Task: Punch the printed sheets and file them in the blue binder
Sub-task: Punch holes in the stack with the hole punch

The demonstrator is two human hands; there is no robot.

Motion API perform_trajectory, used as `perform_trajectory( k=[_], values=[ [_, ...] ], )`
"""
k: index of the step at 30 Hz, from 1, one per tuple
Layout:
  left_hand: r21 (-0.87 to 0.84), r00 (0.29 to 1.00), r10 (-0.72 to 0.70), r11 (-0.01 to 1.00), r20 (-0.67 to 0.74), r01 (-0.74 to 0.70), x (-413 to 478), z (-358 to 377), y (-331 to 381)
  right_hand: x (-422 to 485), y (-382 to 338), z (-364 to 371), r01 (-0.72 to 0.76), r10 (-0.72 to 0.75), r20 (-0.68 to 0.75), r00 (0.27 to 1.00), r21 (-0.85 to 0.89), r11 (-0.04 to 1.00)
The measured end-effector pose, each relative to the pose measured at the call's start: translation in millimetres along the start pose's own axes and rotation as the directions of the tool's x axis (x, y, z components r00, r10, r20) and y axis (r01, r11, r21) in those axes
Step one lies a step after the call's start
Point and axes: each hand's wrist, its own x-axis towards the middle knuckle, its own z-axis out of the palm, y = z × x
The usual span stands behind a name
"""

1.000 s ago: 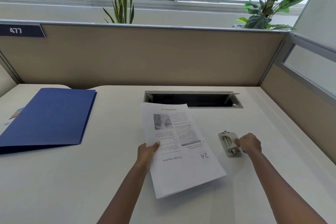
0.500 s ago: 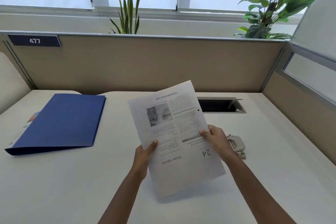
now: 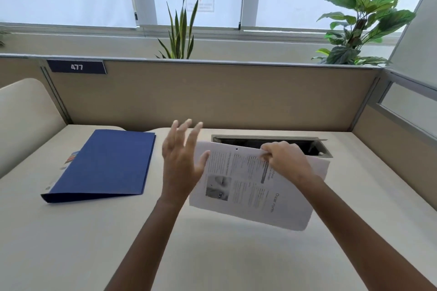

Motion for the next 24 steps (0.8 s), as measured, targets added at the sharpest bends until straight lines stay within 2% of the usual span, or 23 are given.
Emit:
perform_trajectory(
  k=[2, 5, 9, 11, 12, 15, 18, 20, 21, 22, 24],
  values=[
    [0.024, 0.965, 0.089, 0.995, 0.248, -0.098, 11, -7, 10, 0, -11, -2, 0.067, -0.070, -0.031, 0.997, -0.099, 0.993],
    [0.075, 0.864, 0.032, 0.994, 0.502, -0.081, 15, -7, 15, 1, -22, -2, 0.118, -0.135, -0.076, 0.988, -0.189, 0.975],
    [0.016, 0.819, -0.029, 1.000, 0.574, 0.024, 8, -11, 8, 0, -28, -4, 0.164, -0.184, -0.056, 0.981, -0.256, 0.953],
    [-0.009, 0.819, -0.045, 0.998, 0.571, 0.061, 6, -11, 4, -2, -32, -2, 0.183, -0.203, -0.057, 0.978, -0.248, 0.951],
    [-0.019, 0.827, -0.064, 0.996, 0.558, 0.090, 5, -10, 2, -2, -33, 2, 0.199, -0.230, -0.098, 0.968, -0.255, 0.946],
    [-0.056, 0.849, -0.161, 0.974, 0.504, 0.218, 4, -6, -7, -4, -31, 13, 0.169, -0.270, -0.397, 0.877, -0.272, 0.947],
    [-0.171, 0.815, -0.301, 0.886, 0.495, 0.431, -2, 0, -20, -6, -25, 22, 0.107, -0.150, -0.574, 0.805, -0.108, 0.988],
    [-0.268, 0.752, -0.404, 0.759, 0.520, 0.594, -8, 1, -28, -10, -19, 34, 0.025, 0.043, -0.599, 0.800, 0.105, 0.994],
    [-0.321, 0.713, -0.450, 0.673, 0.538, 0.667, -11, 1, -30, -12, -15, 40, -0.026, 0.164, -0.551, 0.818, 0.250, 0.968],
    [-0.371, 0.671, -0.489, 0.576, 0.558, 0.728, -14, 2, -31, -16, -11, 46, -0.093, 0.284, -0.446, 0.849, 0.403, 0.911],
    [-0.439, 0.592, -0.536, 0.396, 0.602, 0.806, -21, 4, -30, -25, -1, 59, -0.313, 0.476, -0.076, 0.876, 0.660, 0.683]
  ],
)
